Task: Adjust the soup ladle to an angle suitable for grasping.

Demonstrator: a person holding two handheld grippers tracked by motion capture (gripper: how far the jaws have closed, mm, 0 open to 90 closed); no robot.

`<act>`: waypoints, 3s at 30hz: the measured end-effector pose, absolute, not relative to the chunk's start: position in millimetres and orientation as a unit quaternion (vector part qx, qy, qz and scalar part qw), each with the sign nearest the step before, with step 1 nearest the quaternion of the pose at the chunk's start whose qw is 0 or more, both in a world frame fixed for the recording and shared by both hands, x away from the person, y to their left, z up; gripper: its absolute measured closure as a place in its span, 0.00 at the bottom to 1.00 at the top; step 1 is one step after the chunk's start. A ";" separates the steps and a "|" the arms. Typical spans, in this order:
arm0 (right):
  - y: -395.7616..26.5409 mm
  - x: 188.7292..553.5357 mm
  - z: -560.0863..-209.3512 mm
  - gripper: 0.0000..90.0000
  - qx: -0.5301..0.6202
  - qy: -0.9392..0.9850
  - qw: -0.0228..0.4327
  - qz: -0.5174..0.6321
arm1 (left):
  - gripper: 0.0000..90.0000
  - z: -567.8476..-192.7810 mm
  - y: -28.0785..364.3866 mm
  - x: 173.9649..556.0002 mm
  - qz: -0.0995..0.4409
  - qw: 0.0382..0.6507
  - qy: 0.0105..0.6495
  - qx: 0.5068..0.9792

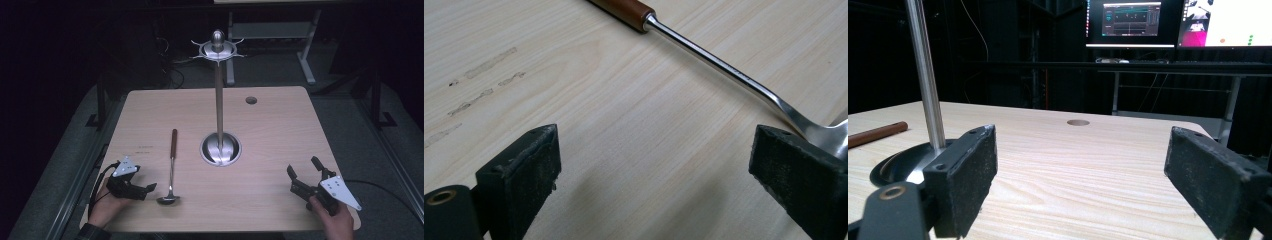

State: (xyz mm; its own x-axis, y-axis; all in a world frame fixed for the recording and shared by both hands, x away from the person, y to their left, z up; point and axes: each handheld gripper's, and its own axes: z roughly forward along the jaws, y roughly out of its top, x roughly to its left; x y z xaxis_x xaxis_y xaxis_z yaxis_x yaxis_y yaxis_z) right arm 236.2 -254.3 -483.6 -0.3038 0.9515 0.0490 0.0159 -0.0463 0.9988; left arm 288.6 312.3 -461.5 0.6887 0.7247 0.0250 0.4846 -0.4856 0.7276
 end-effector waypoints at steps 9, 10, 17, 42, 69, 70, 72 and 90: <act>-254.3 236.1 -483.6 0.15 0.431 0.561 0.402 0.582 | 0.27 -451.2 309.1 293.8 0.147 0.366 0.372 0.840; -254.2 236.2 -483.6 0.15 0.430 0.562 0.402 0.581 | 0.33 -451.0 308.3 294.7 0.147 0.366 0.374 0.840; -254.5 236.6 -483.5 0.15 0.430 0.563 0.399 0.581 | 0.57 -445.5 304.3 300.6 0.148 0.368 0.384 0.834; -254.3 236.6 -483.5 0.14 0.431 0.564 0.400 0.580 | 1.00 -432.6 291.3 347.1 0.157 0.357 0.402 0.829; -254.1 236.6 -483.5 0.15 0.430 0.565 0.399 0.580 | 1.00 -452.8 261.4 402.9 0.152 0.364 0.408 0.824; -254.0 236.5 -483.5 0.14 0.430 0.565 0.399 0.580 | 1.00 -453.5 257.6 404.9 0.153 0.362 0.409 0.824; -254.0 236.5 -483.5 0.14 0.430 0.565 0.398 0.580 | 1.00 -453.5 256.7 406.1 0.156 0.360 0.406 0.825; -254.0 236.4 -483.5 0.14 0.429 0.566 0.398 0.581 | 1.00 -459.6 246.8 407.5 0.142 0.357 0.401 0.831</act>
State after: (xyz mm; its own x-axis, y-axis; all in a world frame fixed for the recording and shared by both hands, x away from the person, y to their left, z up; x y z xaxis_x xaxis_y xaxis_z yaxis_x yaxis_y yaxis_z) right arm 236.4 -254.0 -483.5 -0.3153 0.9478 0.0482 0.0237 -0.0429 0.9988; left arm 407.5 246.8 -459.6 0.6373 0.7690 -0.0497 0.5659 -0.4233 0.7076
